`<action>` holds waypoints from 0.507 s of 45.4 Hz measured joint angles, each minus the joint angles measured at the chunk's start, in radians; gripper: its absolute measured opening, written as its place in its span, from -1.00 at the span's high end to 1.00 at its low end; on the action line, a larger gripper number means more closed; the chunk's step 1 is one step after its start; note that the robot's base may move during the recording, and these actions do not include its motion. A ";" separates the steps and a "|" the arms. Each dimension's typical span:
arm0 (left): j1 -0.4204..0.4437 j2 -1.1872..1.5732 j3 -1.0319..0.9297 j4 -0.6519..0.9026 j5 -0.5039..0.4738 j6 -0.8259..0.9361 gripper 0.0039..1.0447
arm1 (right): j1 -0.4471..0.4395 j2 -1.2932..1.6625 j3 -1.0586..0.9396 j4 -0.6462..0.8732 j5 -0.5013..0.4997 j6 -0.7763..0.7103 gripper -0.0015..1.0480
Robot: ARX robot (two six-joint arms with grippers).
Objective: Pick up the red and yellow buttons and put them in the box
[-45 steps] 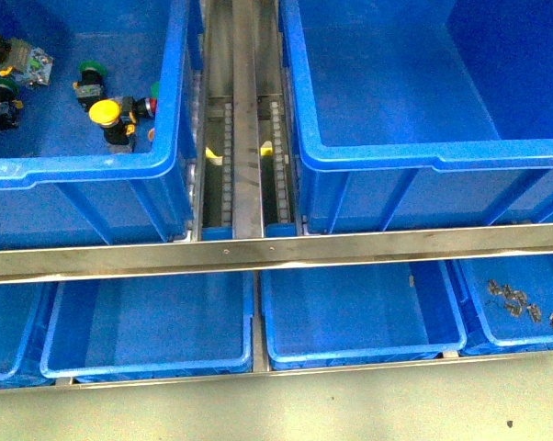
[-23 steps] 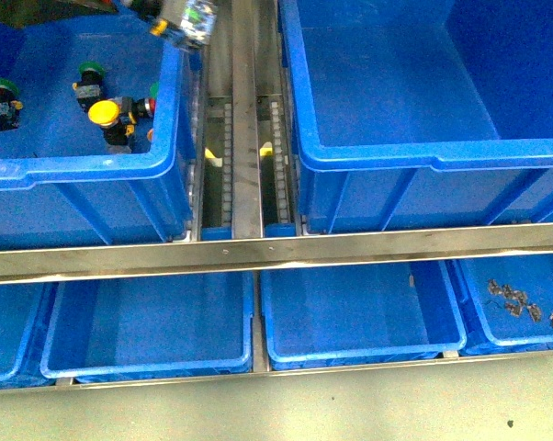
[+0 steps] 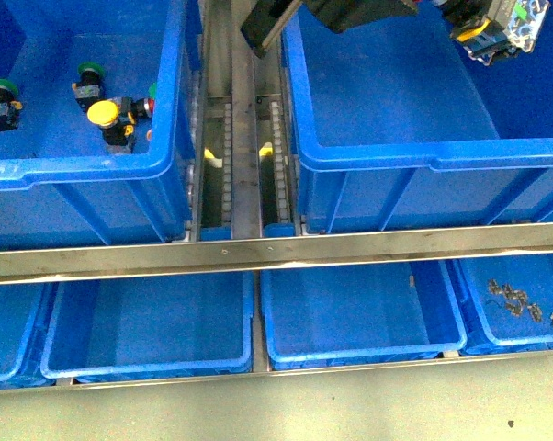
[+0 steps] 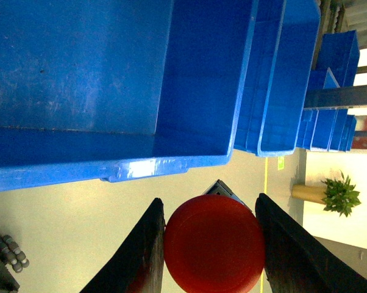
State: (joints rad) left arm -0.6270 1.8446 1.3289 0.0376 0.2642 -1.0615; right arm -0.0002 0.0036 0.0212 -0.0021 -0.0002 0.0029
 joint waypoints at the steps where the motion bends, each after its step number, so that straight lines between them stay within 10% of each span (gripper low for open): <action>1: -0.003 0.005 0.003 0.000 -0.003 -0.003 0.32 | 0.000 0.000 0.000 0.000 0.000 0.000 -0.88; 11: -0.002 0.032 0.016 -0.014 -0.034 -0.005 0.33 | 0.183 0.262 0.125 -0.225 0.330 0.098 -0.88; 23: 0.005 0.048 0.037 -0.051 -0.051 0.031 0.33 | 0.419 0.800 0.206 0.270 0.160 -0.114 -0.88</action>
State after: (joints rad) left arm -0.6224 1.8931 1.3663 -0.0139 0.2131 -1.0306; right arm 0.4187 0.8036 0.2268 0.2684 0.1600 -0.1112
